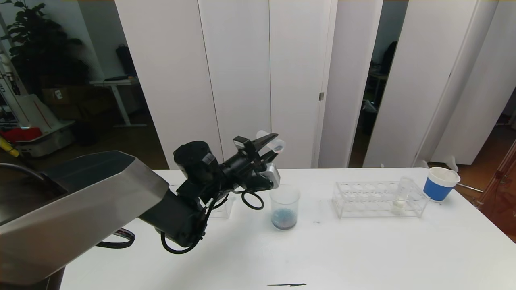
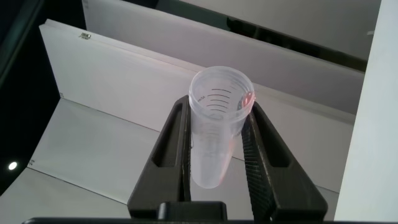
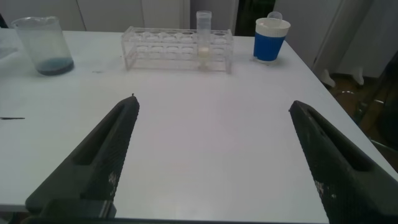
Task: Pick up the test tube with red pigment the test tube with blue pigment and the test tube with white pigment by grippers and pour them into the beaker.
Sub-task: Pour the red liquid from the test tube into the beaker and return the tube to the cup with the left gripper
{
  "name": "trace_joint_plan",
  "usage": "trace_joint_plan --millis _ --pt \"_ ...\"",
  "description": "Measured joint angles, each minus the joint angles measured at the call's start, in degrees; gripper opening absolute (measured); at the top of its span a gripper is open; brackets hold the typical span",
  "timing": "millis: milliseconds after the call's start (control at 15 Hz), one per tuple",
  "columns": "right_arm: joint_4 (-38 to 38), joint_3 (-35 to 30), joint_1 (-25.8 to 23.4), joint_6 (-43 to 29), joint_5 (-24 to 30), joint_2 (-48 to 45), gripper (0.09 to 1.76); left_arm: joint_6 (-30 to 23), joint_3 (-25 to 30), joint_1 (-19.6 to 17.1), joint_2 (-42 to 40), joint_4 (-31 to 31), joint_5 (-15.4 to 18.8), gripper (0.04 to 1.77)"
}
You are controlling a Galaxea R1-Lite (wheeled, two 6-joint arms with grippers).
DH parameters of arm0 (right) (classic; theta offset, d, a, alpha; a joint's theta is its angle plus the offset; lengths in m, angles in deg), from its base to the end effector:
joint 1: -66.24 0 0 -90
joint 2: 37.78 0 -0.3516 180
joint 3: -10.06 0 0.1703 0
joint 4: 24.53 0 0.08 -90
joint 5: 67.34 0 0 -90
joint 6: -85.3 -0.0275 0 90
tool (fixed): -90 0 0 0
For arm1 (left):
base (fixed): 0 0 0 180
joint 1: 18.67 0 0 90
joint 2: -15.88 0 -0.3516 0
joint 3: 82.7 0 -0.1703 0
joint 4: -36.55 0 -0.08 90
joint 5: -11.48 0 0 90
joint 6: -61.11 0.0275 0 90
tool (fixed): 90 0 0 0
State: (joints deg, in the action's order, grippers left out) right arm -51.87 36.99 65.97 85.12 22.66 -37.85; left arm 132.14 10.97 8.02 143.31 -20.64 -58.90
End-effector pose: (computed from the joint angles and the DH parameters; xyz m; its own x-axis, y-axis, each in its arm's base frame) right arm -0.0924 0.0004 0.0762 1.0000 -0.0047 -0.0059 0.0047 1.0000 0.0031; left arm 0.3924 -0.2076 0.1966 0.6578 -0.7065 0.2611 -0.0029 0.3442 0.9389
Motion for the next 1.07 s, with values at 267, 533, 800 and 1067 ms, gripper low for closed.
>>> trace_joint_plan --millis 267,533,800,1067 --pt "0.00 0.00 0.02 0.02 -0.02 0.00 1.73 -11.78 1.38 0.23 -6.46 11.75 -17.93 0.58" --pt "0.00 0.00 0.02 0.02 0.00 0.00 1.73 -34.71 0.82 1.50 -14.12 28.21 -23.49 0.58" --pt "0.00 0.00 0.00 0.00 0.00 0.00 1.73 -57.83 -0.74 1.74 -23.16 49.70 -25.73 0.58" --pt "-0.01 0.00 0.00 0.02 0.00 0.00 1.73 -79.19 -2.90 1.11 -28.59 59.47 -27.38 0.58"
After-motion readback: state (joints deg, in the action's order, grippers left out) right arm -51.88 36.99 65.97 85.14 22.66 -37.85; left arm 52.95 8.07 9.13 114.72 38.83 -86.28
